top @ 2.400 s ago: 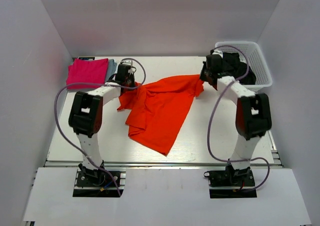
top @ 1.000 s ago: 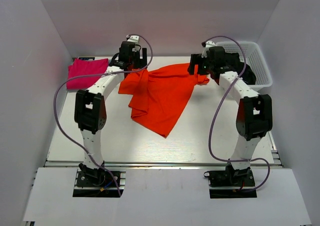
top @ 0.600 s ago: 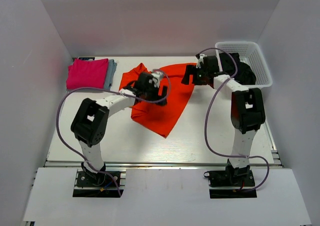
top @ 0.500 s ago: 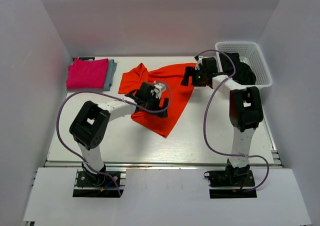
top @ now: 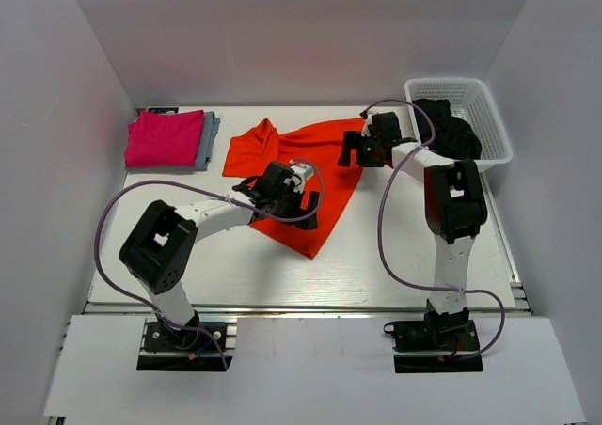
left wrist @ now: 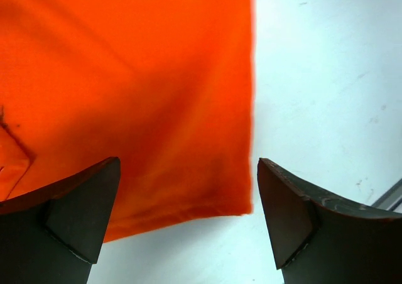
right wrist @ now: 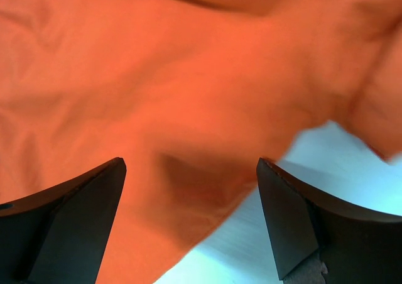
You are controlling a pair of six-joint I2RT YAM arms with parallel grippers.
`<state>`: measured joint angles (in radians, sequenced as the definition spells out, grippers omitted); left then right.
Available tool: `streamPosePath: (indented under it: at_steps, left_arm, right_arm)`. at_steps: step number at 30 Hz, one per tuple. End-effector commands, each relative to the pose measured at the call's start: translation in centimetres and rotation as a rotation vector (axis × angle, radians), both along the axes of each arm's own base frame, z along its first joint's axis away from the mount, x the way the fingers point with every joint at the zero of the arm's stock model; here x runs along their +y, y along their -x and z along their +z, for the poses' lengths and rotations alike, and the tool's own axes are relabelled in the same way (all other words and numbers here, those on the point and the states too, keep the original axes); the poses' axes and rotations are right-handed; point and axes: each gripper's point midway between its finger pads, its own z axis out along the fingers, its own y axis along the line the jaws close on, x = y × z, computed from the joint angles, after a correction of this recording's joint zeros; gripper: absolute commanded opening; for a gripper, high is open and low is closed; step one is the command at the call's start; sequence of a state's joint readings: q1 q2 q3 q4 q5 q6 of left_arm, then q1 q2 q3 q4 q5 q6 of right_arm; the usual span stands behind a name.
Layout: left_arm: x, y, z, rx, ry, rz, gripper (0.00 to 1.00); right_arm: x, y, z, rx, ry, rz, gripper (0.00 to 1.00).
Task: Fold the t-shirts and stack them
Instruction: Flatten out the tshirt
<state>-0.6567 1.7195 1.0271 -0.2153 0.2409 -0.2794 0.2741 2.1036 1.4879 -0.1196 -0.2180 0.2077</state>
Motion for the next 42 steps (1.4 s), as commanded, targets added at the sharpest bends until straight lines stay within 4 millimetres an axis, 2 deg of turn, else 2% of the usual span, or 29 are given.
streamPosePath:
  at_steps: [1,2,3,5,7,8,9,13,17,18,20,22,24,32,36,37,39,40,41,42]
  left_arm:
    - [-1.9,-0.2,4.5,-0.12,0.01,-0.05,1.0]
    - [-1.9,0.6,3.2,-0.086,-0.043,-0.075,1.0]
    - [-2.7,0.5,3.8,-0.092,-0.047,-0.099,1.0]
    - [-4.2,2.7,2.9,-0.061,-0.075,-0.192,1.0]
    - [-5.2,4.4,1.8,-0.038,-0.097,-0.263,1.0]
    - [-5.3,5.0,1.7,-0.031,-0.103,-0.274,0.96]
    - [-5.0,5.3,0.9,-0.019,-0.138,-0.273,0.95]
    - [-3.6,6.3,-1.3,0.007,-0.266,-0.25,0.83]
    - [-2.4,7.2,-2.5,0.03,-0.333,-0.23,0.71]
    - [-2.2,7.1,-3.0,0.033,-0.349,-0.225,0.61]
    - [-1.9,7.5,-3.8,0.049,-0.378,-0.222,0.49]
    - [-1.0,7.7,-4.9,0.071,-0.429,-0.216,0.27]
    - [-1.1,7.4,-4.7,0.062,-0.428,-0.199,0.0]
    - [-1.3,6.7,-2.3,-0.009,-0.38,-0.166,0.0]
    - [-0.5,7.0,-2.8,0.001,-0.397,-0.152,0.0]
    - [-0.4,6.9,-2.8,-0.007,-0.405,-0.146,0.0]
    - [-0.3,6.7,-2.8,-0.013,-0.411,-0.14,0.0]
    - [-0.3,6.7,-2.8,-0.013,-0.411,-0.14,0.0]
    - [-0.3,6.7,-2.8,-0.009,-0.408,-0.132,0.0]
    - [-0.3,6.7,-2.8,-0.009,-0.408,-0.132,0.0]
  right_arm:
    - [-2.4,-1.4,4.4,-0.076,0.037,-0.14,0.9]
    - [-3.5,-1.2,3.9,-0.052,0.067,-0.19,0.9]
    - [-4.2,-1.4,3.9,-0.053,0.086,-0.223,0.9]
    - [-5.6,-1.6,3.9,-0.04,0.102,-0.299,0.9]
    - [-6.3,-1.6,3.8,-0.022,0.092,-0.332,0.9]
    - [-6.7,-1.6,3.6,-0.01,0.085,-0.347,0.9]
    - [-6.5,-1.6,3.6,-0.006,0.075,-0.334,0.9]
    - [-7.4,-1.7,3.2,0.024,0.064,-0.352,0.9]
    - [-7.7,-1.6,3.3,0.041,0.039,-0.344,0.9]
    - [-7.4,-1.5,3.6,0.039,0.028,-0.332,0.9]
    - [-7.2,-1.4,3.7,0.035,0.025,-0.318,0.9]
    - [-7.3,-1.4,3.9,0.026,0.026,-0.315,0.9]
    - [-7.5,-1.2,4.0,0.022,0.035,-0.314,0.9]
    - [-7.6,-2.1,4.9,-0.017,0.034,-0.336,0.9]
    - [-7.6,-2.8,4.7,-0.016,0.032,-0.357,0.88]
    - [-7.6,-3.2,5.0,-0.022,0.027,-0.363,0.84]
    - [-7.7,-3.6,4.2,-0.013,0.028,-0.361,0.84]
    - [-7.4,-4.2,4.9,-0.031,0.017,-0.36,0.82]
    - [-7.4,-4.4,4.0,-0.013,0.021,-0.361,0.81]
    - [-7.1,-4.5,3.9,-0.008,0.007,-0.35,0.79]
